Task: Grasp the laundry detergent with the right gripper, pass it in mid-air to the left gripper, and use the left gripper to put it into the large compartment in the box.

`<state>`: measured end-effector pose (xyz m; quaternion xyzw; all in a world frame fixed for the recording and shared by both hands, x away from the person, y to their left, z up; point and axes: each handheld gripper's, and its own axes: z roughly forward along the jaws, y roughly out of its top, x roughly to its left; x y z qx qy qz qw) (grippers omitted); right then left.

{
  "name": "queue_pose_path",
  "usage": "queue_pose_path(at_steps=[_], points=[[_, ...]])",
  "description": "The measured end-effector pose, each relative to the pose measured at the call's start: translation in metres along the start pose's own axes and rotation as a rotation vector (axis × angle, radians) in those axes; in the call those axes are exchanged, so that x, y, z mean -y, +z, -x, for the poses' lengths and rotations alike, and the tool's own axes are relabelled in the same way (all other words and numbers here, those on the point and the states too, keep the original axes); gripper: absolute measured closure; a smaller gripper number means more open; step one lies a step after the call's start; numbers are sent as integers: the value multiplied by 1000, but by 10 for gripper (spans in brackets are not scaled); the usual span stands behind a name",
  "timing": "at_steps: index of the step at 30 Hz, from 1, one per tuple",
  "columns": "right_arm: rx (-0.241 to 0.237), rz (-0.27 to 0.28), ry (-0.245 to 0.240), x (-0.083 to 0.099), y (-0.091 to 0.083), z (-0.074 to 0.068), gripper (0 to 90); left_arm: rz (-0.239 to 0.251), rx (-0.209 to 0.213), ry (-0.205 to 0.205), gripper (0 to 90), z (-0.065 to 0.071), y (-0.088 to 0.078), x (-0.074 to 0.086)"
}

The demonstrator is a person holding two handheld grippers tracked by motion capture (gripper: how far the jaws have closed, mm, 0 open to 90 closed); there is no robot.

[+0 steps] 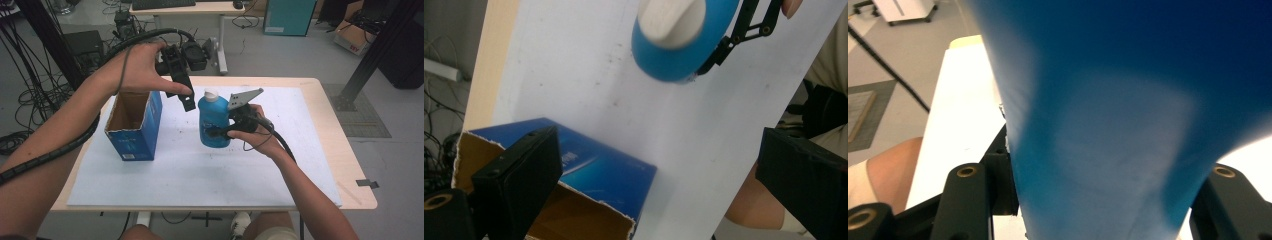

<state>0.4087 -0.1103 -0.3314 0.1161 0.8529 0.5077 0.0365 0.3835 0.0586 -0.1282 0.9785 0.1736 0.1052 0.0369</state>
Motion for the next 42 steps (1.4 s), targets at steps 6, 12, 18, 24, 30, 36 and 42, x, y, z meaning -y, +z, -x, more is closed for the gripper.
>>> queue_pose_path(at_steps=[6,12,18,24,30,36,42], points=[[-47,-5,-21,-2,8,-6,422,-1,22,48,53,2,4,-5],[-79,-6,-47,-4,14,-10,421,-2,43,74,53,5,9,-7],[-96,-12,-64,-5,16,-13,422,-27,60,129,56,9,15,-10],[-119,3,-88,-7,17,-17,422,-46,89,153,56,11,21,-12],[-128,0,-101,-9,20,-20,422,-62,109,160,56,12,27,-12],[-133,9,-114,-13,26,-22,421,-67,115,171,56,10,30,-12],[-139,23,-116,-18,31,-24,422,-70,124,173,56,10,33,-10]])
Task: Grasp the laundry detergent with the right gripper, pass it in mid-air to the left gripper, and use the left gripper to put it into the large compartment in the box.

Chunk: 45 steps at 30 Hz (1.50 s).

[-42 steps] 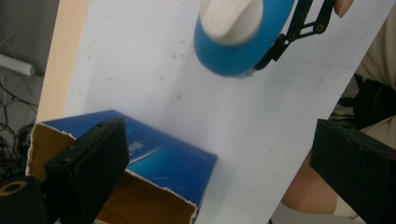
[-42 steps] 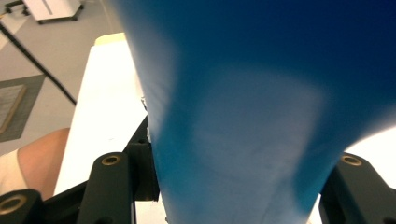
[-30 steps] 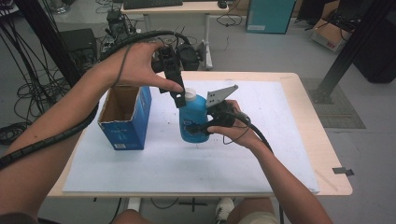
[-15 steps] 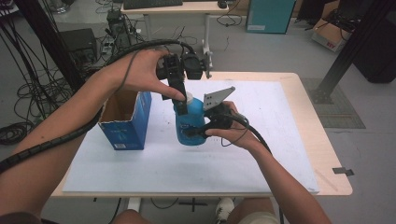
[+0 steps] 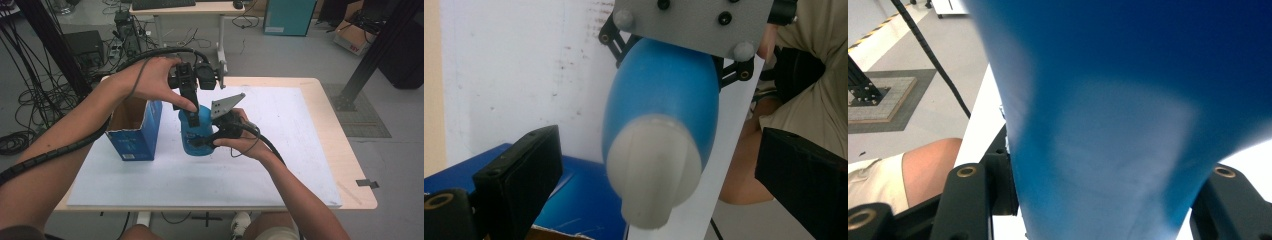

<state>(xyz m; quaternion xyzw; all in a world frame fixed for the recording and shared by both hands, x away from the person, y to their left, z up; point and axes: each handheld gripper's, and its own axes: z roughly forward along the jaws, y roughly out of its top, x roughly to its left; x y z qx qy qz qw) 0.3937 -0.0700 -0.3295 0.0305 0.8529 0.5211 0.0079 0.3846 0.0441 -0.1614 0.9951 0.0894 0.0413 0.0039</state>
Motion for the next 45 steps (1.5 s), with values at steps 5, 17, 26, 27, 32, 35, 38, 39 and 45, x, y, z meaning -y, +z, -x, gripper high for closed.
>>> queue_pose_path(at_steps=[5,17,26,27,32,35,38,39,45], points=[[6,15,-6,-3,4,0,421,-8,3,7,56,-1,1,2],[18,25,-8,-5,7,2,421,-15,7,-1,57,-3,6,5],[23,34,-10,-8,8,4,421,-15,6,-4,57,-6,7,5],[25,35,-9,-8,8,4,421,-14,6,-3,57,-6,7,5],[30,42,-11,-9,8,5,421,-20,6,1,57,-7,8,4],[30,42,-15,-10,8,5,421,-24,5,-2,57,-7,8,4],[33,42,-20,-10,8,5,421,-24,8,1,57,-7,9,4],[36,45,-18,-10,8,5,421,-20,2,-2,57,-7,10,4],[33,52,-14,-11,8,6,421,-24,8,-1,57,-6,9,4]])
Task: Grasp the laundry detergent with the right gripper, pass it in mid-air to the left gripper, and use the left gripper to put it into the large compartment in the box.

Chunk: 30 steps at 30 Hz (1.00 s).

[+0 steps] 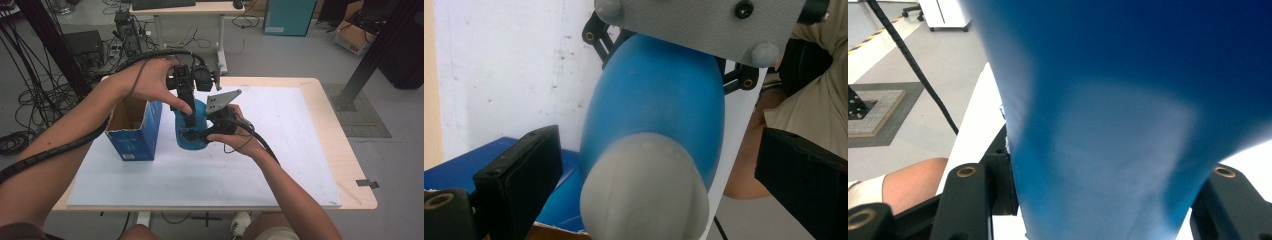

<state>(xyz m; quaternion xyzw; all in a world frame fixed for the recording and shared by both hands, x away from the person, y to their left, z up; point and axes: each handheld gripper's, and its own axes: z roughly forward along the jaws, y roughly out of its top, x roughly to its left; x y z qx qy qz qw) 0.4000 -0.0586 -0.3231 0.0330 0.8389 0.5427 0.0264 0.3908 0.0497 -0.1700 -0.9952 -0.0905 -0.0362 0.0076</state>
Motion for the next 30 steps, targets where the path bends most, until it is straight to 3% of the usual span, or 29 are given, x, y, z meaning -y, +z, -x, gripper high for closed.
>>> queue_pose_path(at_steps=[6,7,11,30], points=[[-5,-1,-10,-2,0,0,421,-14,-2,2,57,0,1,1],[-5,1,-10,-2,0,0,420,9,-15,-1,57,0,2,2],[-4,-1,-30,-3,0,1,421,2,-2,1,57,0,3,2],[-6,-4,-33,-5,0,-1,421,1,-3,-3,57,-1,4,3]])
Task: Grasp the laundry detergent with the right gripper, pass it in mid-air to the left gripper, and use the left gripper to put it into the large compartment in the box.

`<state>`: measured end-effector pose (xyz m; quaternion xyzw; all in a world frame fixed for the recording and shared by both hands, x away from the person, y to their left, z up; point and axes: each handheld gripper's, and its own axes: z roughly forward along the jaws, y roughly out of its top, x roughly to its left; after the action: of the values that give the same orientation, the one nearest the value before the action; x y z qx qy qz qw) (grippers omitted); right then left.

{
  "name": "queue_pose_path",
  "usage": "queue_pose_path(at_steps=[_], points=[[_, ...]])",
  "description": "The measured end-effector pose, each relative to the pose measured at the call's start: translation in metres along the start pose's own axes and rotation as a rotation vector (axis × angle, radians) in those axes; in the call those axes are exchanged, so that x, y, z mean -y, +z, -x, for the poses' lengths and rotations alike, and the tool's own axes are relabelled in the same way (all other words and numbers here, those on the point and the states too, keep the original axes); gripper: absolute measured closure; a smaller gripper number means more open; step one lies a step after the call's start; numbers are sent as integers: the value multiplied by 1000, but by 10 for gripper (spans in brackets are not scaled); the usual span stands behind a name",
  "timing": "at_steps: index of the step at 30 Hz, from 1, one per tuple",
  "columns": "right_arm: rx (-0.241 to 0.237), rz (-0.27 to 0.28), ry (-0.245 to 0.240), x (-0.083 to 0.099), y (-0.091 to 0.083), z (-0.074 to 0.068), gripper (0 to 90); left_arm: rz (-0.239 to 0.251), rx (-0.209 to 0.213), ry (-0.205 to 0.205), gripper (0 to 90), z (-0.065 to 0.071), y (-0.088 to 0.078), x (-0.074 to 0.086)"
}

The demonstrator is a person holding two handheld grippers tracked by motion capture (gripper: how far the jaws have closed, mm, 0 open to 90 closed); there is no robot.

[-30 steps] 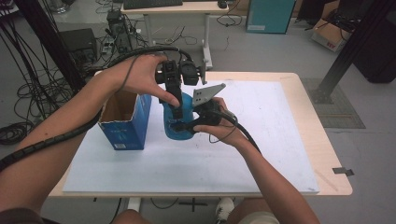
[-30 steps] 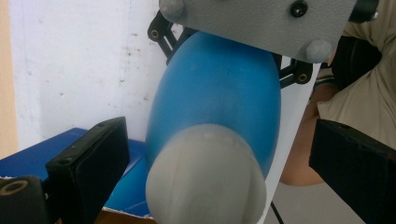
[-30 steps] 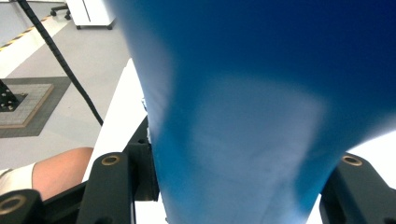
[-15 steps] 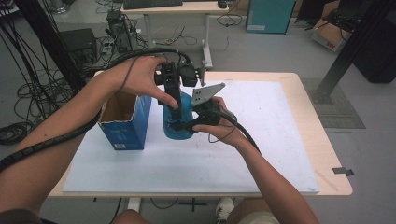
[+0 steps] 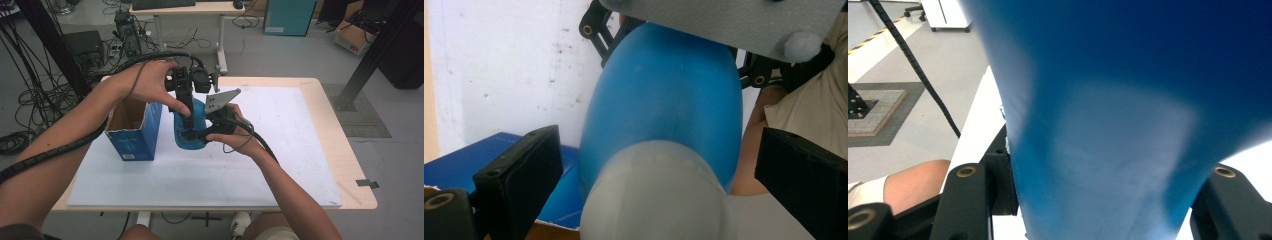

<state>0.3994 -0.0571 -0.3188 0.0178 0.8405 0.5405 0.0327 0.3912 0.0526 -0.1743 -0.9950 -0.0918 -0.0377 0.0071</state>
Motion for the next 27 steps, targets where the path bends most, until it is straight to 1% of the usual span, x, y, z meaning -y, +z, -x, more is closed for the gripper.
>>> queue_pose_path(at_steps=[1,3,5,7,11,14,18,27], points=[[0,0,1,0,0,0,421,8,-9,0,57,0,1,0],[0,-1,2,0,0,0,421,0,1,2,57,0,0,0],[0,-1,2,0,1,0,421,-1,-2,0,57,0,0,0],[-1,0,1,0,0,0,421,-4,4,8,57,0,0,0],[-1,0,-5,-1,1,0,421,-10,2,10,57,0,0,-1],[-1,1,-7,-1,0,0,421,-4,-3,8,57,1,0,-1],[-1,0,-2,-1,0,-1,421,-8,0,11,57,1,0,-1],[-3,-1,-8,-1,1,0,420,-7,5,12,57,1,1,-1]])
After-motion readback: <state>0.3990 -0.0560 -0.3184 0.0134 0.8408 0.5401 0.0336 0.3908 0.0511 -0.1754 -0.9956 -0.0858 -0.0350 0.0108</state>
